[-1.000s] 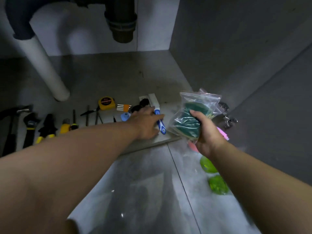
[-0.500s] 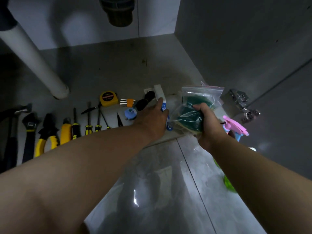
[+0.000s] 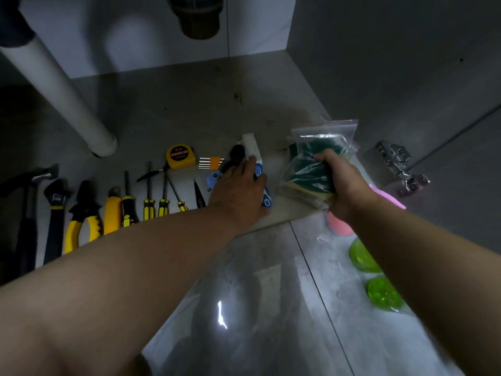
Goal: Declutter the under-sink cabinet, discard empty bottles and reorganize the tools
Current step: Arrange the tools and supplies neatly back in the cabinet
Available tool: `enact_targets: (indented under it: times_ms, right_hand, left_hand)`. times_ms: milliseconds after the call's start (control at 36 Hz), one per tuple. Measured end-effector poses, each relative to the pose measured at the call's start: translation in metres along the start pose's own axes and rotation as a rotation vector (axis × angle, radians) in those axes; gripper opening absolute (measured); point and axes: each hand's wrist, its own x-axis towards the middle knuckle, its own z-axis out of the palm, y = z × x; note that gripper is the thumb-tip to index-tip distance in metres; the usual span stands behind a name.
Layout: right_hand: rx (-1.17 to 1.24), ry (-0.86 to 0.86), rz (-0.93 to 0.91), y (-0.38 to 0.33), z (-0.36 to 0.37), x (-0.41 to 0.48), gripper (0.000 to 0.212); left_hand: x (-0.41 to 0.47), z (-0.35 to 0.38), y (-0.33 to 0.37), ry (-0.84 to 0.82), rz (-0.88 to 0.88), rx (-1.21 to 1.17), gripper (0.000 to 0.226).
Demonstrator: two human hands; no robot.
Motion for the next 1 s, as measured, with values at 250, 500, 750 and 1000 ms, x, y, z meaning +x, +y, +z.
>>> enact_targets:
  times_ms: [250, 500, 750, 1000]
  right_hand:
    - [-0.25, -0.139, 0.02, -0.036, 0.011, 0.013, 0.023]
    - [-0.557, -0.103, -0.026, -0.025, 0.029, 0.018, 0.055]
    - [-0.669, -0.166, -0.036, -0.02, 0.033, 0.013, 0.047]
    - [-0.89, 0.088, -0.257, -0.038, -0.006, 0.001, 0.045]
  left_hand:
    - [-0.002, 0.007, -0.008, 0.061, 0.011, -0.011, 0.081]
    - [-0.008, -0.009, -0.004, 0.335, 0.038, -0.723, 0.066]
    - [0.014, -0.028, 0.018, 0.14, -0.036, -0.732, 0.068]
    - [0.028, -0.045, 0.015, 0.06, -0.187, -0.458, 0.078]
